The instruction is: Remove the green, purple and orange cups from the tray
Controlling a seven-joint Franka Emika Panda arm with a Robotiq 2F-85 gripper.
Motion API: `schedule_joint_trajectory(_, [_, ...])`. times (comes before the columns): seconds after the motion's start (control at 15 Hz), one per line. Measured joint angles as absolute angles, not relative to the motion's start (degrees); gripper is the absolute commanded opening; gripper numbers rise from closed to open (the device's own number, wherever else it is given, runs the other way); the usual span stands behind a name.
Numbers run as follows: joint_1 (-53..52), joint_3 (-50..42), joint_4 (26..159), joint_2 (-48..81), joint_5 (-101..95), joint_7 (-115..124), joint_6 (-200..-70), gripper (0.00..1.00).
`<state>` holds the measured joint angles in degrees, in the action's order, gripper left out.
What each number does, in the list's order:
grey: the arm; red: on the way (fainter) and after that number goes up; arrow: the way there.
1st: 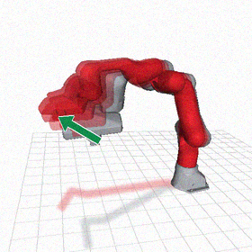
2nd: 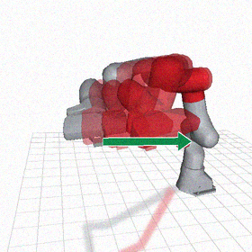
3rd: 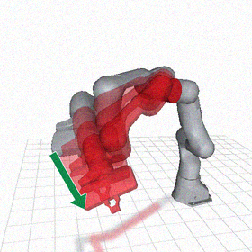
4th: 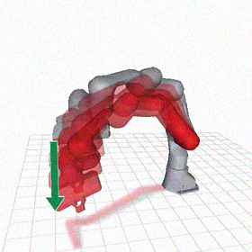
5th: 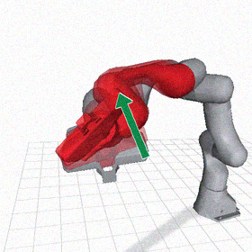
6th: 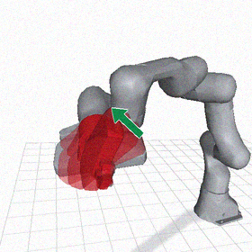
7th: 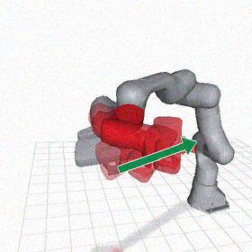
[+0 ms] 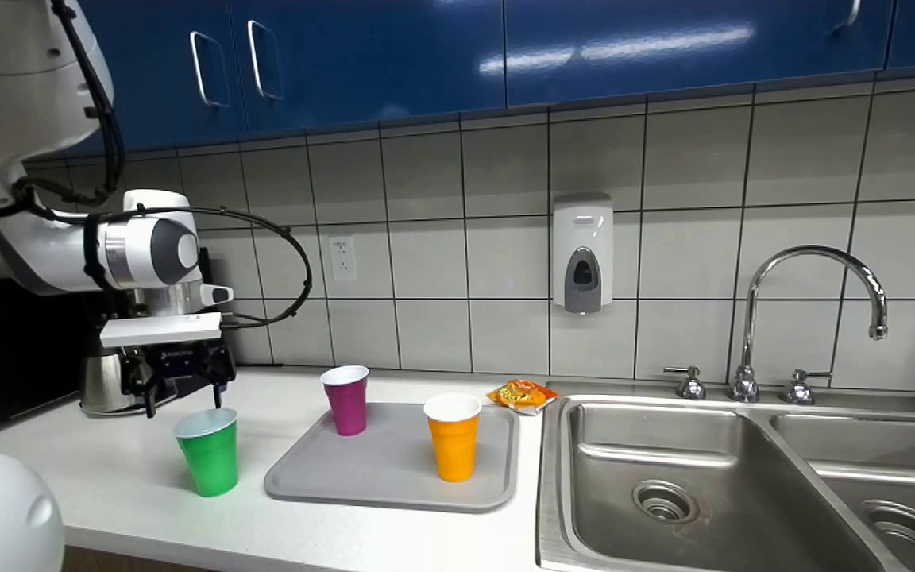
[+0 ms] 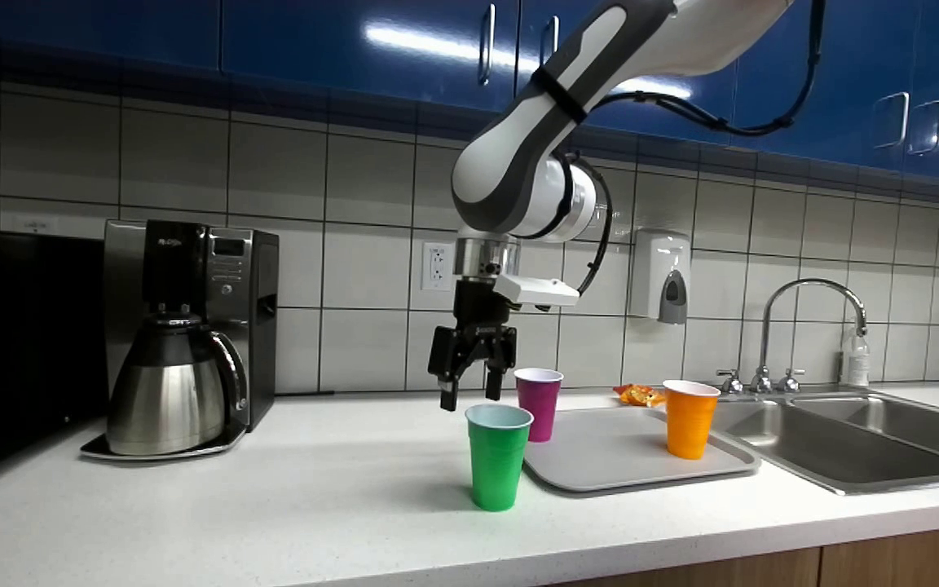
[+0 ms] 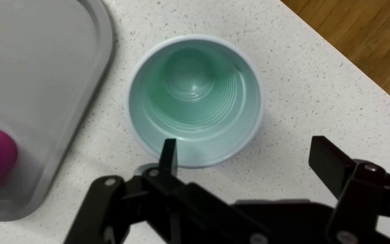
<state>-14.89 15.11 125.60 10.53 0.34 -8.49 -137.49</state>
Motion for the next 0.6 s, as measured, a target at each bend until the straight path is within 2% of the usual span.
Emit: schedule_joint_trajectory(0.6, [-14.6, 13.8, 125.5, 6.9, -0.4, -8.5, -137.8, 1.00])
